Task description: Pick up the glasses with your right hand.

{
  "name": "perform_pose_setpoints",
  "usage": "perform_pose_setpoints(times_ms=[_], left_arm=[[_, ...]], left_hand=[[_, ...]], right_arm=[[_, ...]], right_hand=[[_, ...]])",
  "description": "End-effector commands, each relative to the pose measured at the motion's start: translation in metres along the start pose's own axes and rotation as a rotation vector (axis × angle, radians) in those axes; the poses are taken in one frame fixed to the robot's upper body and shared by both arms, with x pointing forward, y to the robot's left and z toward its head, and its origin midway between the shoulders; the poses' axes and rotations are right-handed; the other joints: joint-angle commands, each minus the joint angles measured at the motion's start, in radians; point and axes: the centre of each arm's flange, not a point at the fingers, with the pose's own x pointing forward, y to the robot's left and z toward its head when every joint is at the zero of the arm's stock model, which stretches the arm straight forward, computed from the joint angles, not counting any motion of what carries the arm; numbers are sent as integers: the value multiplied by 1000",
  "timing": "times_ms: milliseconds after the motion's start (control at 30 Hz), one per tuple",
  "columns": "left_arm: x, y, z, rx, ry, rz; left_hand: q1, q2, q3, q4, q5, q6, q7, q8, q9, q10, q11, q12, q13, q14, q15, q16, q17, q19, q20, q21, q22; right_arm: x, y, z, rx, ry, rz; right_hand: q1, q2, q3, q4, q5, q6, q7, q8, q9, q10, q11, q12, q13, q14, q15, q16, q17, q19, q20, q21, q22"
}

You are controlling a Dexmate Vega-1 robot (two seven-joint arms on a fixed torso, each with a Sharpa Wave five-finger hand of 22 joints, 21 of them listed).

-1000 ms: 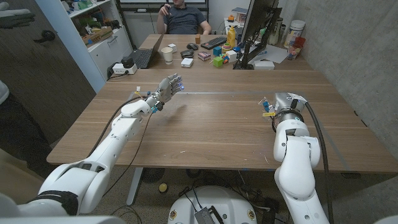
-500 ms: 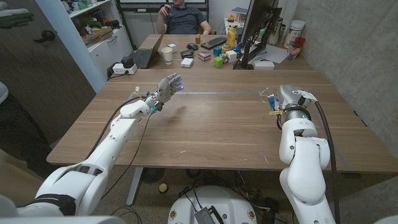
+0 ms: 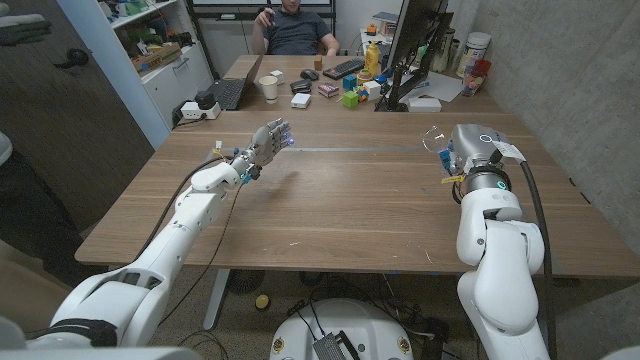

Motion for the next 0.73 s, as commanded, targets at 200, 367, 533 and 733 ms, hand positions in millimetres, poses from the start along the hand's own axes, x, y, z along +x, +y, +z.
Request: perform_pose_setpoints(times_ms=[200, 367, 533, 733], left_arm=[[-10, -1, -3, -10, 2, 10], [-13, -1, -3, -11, -7, 15], [-16, -4, -4, -17, -10, 15], [-19, -6, -5, -23, -10, 16]], left_hand=[[-1, 127, -2, 1, 6, -98, 1, 7, 2, -175, 2, 2, 4, -219, 6, 2, 5, -140, 7, -2, 5], [-1, 127, -2, 1, 6, -98, 2, 7, 2, -173, 5, 3, 4, -219, 6, 3, 5, -139, 8, -3, 5], [-1, 127, -2, 1, 6, -97, 2, 7, 2, -173, 5, 2, 4, -218, 5, 3, 5, -137, 8, -4, 6], [-1, 127, -3, 1, 6, -97, 3, 7, 2, -171, 8, 3, 4, -217, 5, 3, 5, -137, 9, -5, 6]], right_arm=[[0, -20, -4, 15, -30, -130], [-1, -26, -4, 18, -41, -159], [-3, -30, -4, 18, -46, -167], [-6, -31, -5, 16, -52, -174]], right_hand=[[10, 17, 8, 13, -3, 60, -53, 5, 3, 10, 3, 10, 2, 12, -83, -8, 7, 9, 1, 11, 3], [11, 18, 9, 15, -5, 64, -51, 5, 3, 11, 1, 12, 2, 15, -81, -9, 7, 9, 1, 12, 2], [12, 19, 10, 15, -5, 69, -50, 6, 3, 14, 4, 14, 2, 20, -80, -9, 8, 10, 2, 14, 2], [12, 19, 12, 17, -6, 72, -45, 8, 6, 18, 3, 17, 2, 24, -80, -11, 10, 11, 1, 15, 2]])
